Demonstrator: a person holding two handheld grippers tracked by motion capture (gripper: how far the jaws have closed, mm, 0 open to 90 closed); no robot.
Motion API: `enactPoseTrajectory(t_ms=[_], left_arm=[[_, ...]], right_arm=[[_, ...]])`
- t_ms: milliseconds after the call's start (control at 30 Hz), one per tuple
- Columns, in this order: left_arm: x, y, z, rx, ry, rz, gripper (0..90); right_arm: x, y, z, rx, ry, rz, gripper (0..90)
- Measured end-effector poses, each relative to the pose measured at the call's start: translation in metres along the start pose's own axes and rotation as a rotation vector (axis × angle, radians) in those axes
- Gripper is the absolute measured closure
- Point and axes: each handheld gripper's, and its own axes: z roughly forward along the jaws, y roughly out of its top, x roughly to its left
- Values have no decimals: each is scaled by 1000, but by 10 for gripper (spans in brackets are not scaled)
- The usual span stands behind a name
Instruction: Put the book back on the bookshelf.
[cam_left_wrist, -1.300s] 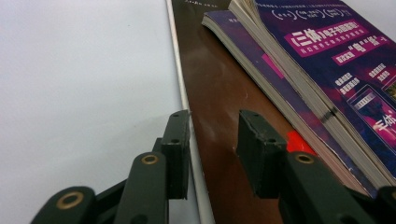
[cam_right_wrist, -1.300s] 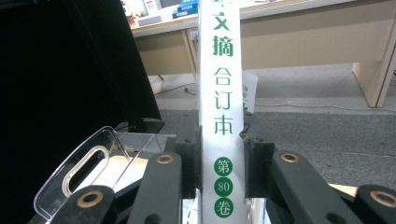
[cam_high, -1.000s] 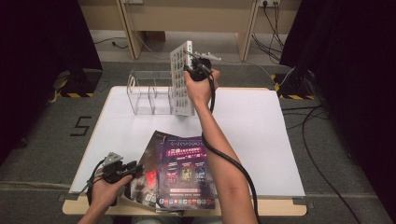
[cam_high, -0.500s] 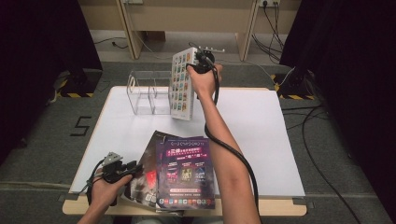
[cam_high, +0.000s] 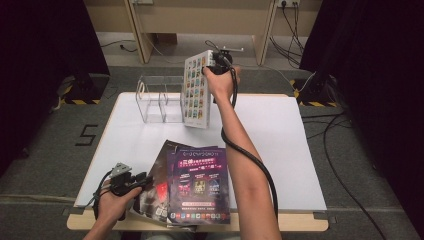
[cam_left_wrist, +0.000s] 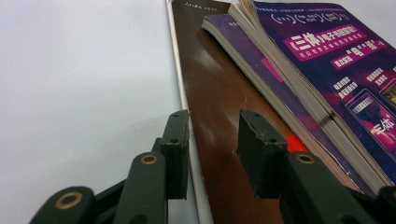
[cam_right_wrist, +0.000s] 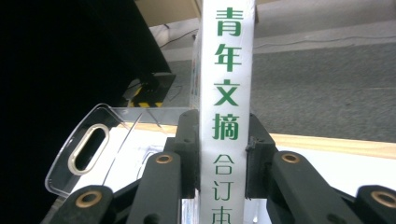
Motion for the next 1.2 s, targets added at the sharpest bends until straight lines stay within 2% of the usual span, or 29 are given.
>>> enactPoseTrajectory(t_ms=[133, 533, 667, 733, 867, 900, 1067, 1200], left_arm=[[-1, 0, 0, 1, 2, 3, 627], [0, 0, 0, -8, 18, 3, 591], [1, 0, -1, -11, 20, 4, 593], [1, 0, -2, -14, 18, 2, 594], [2, 0, -3, -18, 18, -2, 597], [2, 0, -3, -18, 18, -2, 597], [4, 1, -3, -18, 18, -2, 599], [3, 1, -3, -18, 17, 0, 600]], right_arm=[[1, -3, -2, -19, -10, 3, 732], [10, -12, -10, -72, -21, -34, 737], [19, -14, -15, -110, -24, -63, 739], [29, -13, -20, -161, -28, -96, 739], [41, -10, -23, -217, -49, -138, 739], [41, -10, -23, -217, -49, -138, 739], [44, -4, -24, -293, -56, -131, 738], [44, -2, -20, -313, -66, -126, 738]])
